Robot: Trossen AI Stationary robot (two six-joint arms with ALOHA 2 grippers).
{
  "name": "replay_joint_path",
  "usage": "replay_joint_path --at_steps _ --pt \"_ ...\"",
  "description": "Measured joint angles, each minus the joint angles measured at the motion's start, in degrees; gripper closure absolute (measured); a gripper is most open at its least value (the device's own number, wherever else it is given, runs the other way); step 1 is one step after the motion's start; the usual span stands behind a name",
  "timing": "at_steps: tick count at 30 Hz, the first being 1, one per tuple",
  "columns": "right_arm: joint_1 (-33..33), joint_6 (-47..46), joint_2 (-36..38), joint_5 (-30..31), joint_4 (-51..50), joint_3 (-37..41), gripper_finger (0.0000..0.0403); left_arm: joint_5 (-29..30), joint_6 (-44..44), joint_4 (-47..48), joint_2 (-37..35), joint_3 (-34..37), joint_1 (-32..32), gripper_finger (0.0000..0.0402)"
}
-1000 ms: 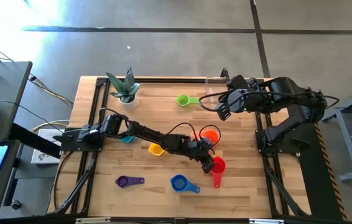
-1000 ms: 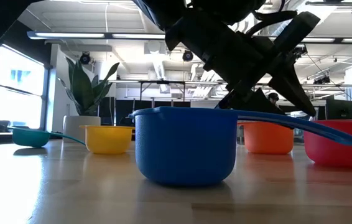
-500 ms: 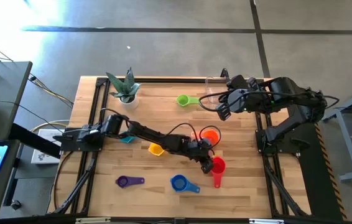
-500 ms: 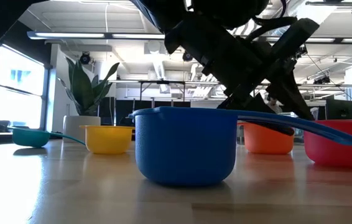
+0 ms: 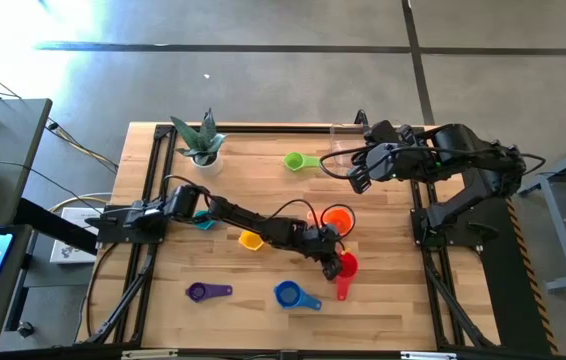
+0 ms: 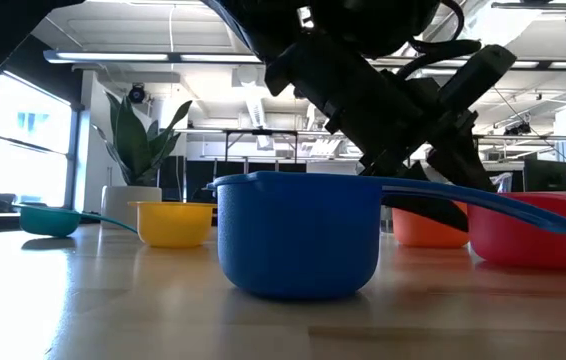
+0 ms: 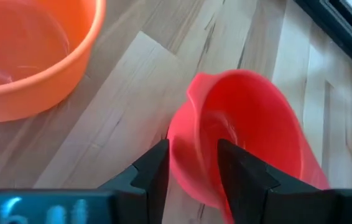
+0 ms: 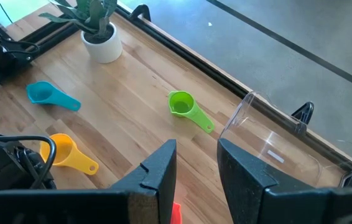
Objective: Nest measuring cups in basket
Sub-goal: Stack the red measuring cup on top of the orange measuring cup
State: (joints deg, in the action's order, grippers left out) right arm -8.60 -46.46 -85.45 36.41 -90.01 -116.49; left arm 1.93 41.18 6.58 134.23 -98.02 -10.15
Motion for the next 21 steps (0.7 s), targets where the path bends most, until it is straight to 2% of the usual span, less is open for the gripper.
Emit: replay_joint_path --at_steps 11,17,21 --pt "0.0 0.0 0.0 0.0 0.0 0.0 0.0295 -0.3 -3.2 0.1 0.0 0.0 0.0 0.0392" --pt "0.0 0.1 0.0 0.0 0.0 0.0 0.0295 -2.8 -5.5 0.2 -1.2 0.0 0.5 0.0394" --pt "0.0 0.4 0.0 -0.4 0.0 0.0 0.0295 -3.3 -9.0 3.5 -4.0 0.0 1.4 0.0397"
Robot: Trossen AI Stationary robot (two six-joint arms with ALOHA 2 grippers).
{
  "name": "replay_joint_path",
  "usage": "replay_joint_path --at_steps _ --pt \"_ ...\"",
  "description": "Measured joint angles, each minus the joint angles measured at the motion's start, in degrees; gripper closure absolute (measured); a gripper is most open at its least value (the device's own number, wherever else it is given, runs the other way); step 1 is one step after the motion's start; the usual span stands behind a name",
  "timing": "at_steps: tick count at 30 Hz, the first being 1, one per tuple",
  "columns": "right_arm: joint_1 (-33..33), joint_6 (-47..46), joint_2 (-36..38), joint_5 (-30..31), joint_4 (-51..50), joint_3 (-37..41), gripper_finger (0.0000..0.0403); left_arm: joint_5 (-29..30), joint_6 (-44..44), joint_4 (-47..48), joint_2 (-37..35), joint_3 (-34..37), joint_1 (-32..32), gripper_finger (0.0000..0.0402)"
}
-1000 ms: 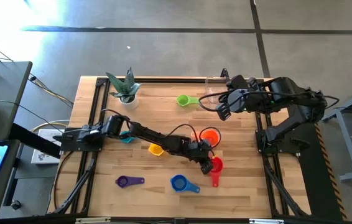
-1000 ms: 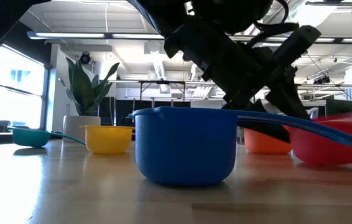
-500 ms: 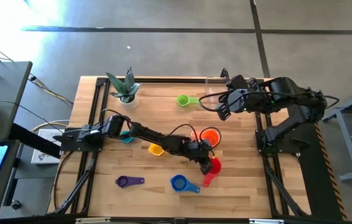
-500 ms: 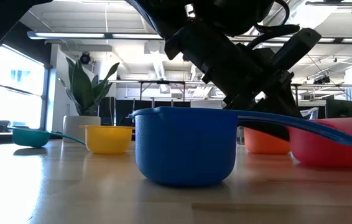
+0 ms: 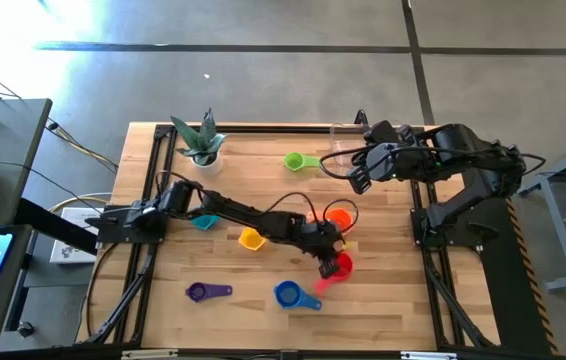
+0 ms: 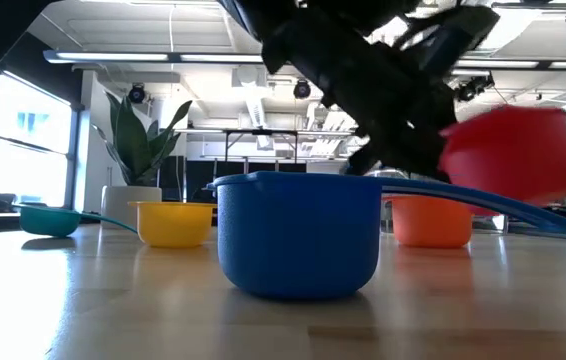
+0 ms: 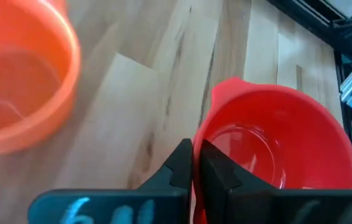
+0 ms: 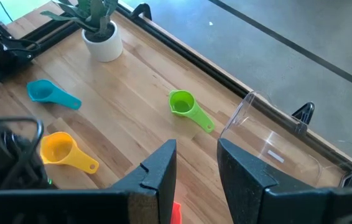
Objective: Nest measuring cups in basket
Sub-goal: Stack the red measuring cup on top of the orange measuring cup
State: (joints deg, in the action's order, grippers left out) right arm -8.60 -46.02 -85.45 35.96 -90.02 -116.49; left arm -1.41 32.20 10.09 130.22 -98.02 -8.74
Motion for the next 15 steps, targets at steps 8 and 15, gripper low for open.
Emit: replay_joint_path --at_steps 8,15 --pt "0.0 0.0 0.0 -1.2 0.0 0.0 0.0295 -1.9 -12.7 9.0 -7.2 0.0 3.2 0.0397" --pt "0.0 -0.1 0.0 2.2 1.5 0.0 0.0295 -3.5 -26.6 16.8 -11.0 0.0 8.5 0.0396"
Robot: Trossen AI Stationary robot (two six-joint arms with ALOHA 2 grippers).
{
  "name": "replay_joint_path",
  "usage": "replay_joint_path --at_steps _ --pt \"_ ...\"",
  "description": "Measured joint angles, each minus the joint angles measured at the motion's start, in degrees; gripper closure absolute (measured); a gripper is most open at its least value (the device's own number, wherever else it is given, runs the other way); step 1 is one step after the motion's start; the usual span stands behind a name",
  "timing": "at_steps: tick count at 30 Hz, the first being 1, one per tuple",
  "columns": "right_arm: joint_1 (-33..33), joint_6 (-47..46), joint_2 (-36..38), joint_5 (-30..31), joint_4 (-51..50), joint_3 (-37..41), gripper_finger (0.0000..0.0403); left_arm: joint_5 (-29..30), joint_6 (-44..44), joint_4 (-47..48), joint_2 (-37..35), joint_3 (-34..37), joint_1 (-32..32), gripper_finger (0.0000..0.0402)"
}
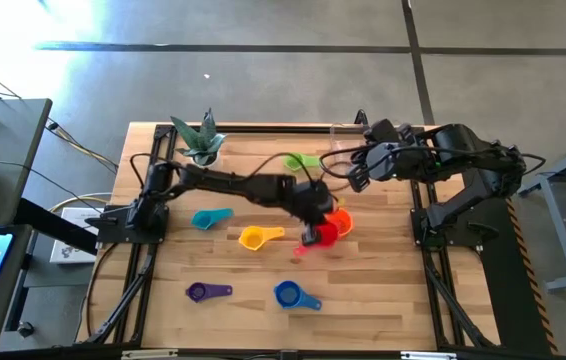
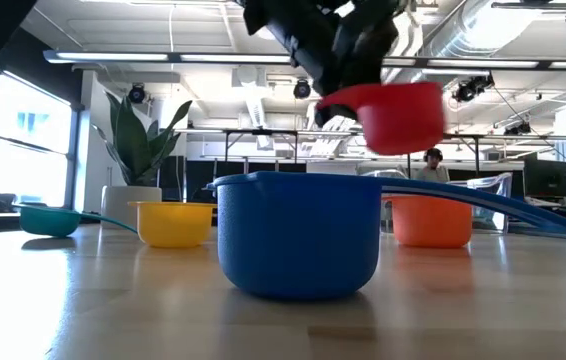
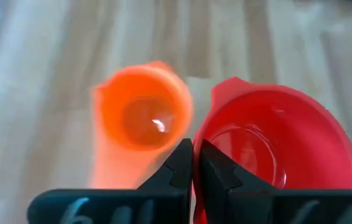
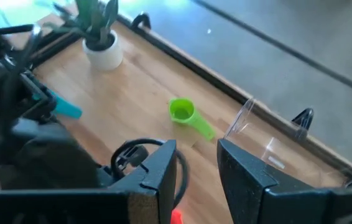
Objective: Nest measuring cups in basket
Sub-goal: Stack the red measuring cup on top of the orange measuring cup
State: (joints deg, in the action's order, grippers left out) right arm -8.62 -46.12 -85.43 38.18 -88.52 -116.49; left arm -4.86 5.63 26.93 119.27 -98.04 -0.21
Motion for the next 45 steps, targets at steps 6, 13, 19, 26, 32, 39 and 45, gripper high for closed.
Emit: replay_joint_path --at_steps 6,13,19,26,32,39,45 --pt "0.0 -3.4 0.0 3.4 1.0 0.0 0.0295 -1.0 -13.0 3.1 -1.0 0.0 3.9 0.0394" --pt "0.0 -10.5 0.0 5.9 1.0 0.0 0.0295 -3.5 -35.4 2.7 -1.7 0.0 5.9 0.0393" --pt "0.0 -14.5 0.0 8.3 0.9 0.0 0.0295 -3.5 -51.1 0.6 -1.7 0.0 5.9 0.0393" --pt "0.0 -16.0 -0.7 8.5 0.9 0.0 0.0295 -3.4 -55.3 -0.7 -1.6 -1.4 6.0 0.0397" --pt "0.0 -17.1 -2.5 8.1 0.9 0.0 0.0295 -3.5 -54.4 -0.9 -1.6 -2.9 6.0 0.0395" --pt "0.0 -20.9 -3.8 9.0 0.3 0.0 0.0295 -3.9 -52.9 0.7 -1.6 -3.4 5.8 0.0395" --pt "0.8 -22.5 -3.6 11.7 -1.4 0.0 0.0295 -3.8 -49.7 5.0 -2.2 -3.3 5.8 0.0395"
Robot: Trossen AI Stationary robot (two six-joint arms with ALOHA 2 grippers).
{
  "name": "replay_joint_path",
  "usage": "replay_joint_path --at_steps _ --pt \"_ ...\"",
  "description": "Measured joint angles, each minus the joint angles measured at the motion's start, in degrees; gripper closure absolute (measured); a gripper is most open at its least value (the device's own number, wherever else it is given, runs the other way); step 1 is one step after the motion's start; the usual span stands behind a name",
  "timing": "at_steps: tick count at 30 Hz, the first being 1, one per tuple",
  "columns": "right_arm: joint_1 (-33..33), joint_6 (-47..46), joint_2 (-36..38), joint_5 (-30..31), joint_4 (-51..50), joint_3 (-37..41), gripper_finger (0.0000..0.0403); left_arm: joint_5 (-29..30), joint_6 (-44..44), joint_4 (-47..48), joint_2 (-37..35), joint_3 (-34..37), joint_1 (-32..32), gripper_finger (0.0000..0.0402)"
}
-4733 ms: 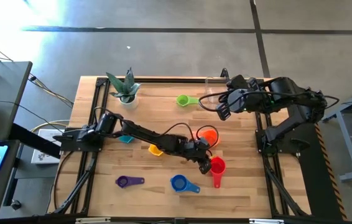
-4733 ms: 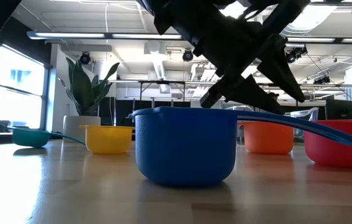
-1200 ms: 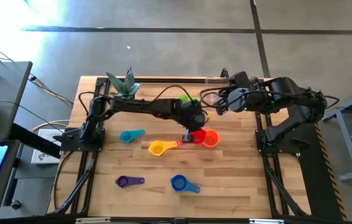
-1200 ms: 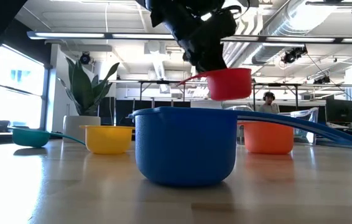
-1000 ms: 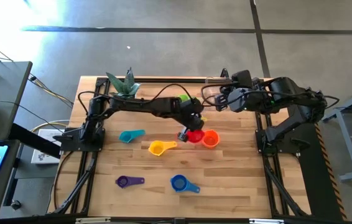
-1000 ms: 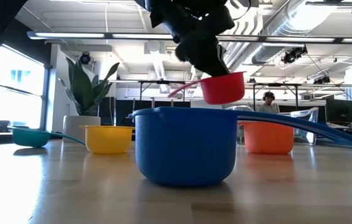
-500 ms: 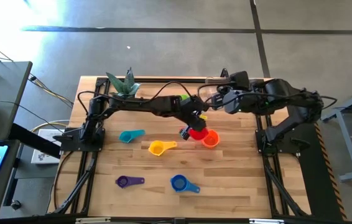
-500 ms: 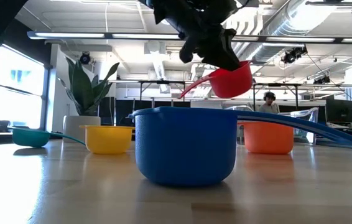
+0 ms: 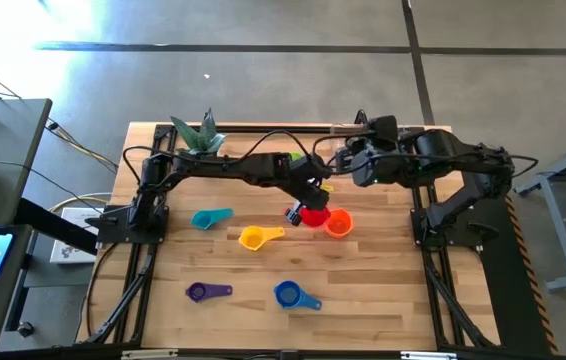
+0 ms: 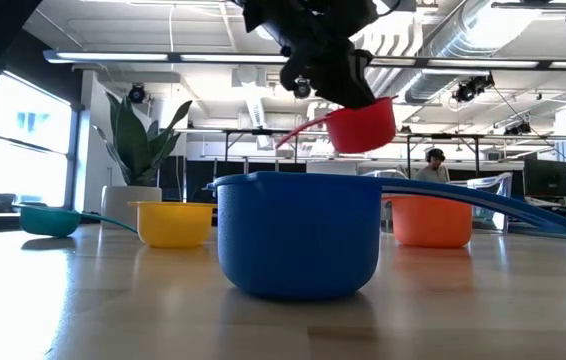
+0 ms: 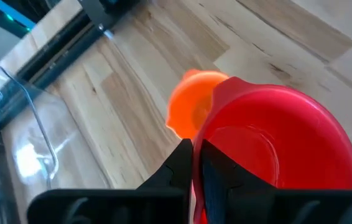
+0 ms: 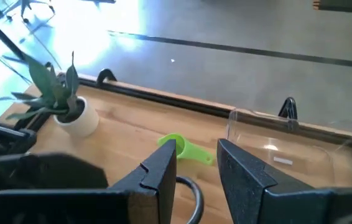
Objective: Nest measuring cups in basket
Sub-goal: Stack the red measuring cup on top of the orange measuring cup
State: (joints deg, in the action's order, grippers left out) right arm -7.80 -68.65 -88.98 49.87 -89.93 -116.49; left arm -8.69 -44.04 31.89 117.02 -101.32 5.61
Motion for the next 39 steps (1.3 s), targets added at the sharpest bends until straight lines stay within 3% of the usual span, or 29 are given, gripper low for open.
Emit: replay_joint_path --at_steps 8,13,17,27,39 --pt "6.2 4.4 2.2 -3.5 -0.1 0.0 0.0295 0.3 3.3 5.0 -2.6 0.0 0.0 0.0394" --pt "13.2 8.2 3.1 -19.6 -0.1 0.0 0.0295 0.9 5.3 8.4 -6.8 0.0 0.0 0.0394" --pt "16.7 12.0 3.1 -24.0 -0.1 2.5 0.0295 1.0 9.3 9.1 -10.8 -0.1 0.0 0.0394" --pt "20.6 14.8 3.3 -34.0 0.3 20.0 0.0295 6.0 11.1 11.7 -17.3 0.0 0.0 0.0394" --pt "18.0 12.4 5.4 -44.6 11.7 41.3 0.0295 8.6 15.0 20.0 -17.9 0.0 0.9 0.0394"
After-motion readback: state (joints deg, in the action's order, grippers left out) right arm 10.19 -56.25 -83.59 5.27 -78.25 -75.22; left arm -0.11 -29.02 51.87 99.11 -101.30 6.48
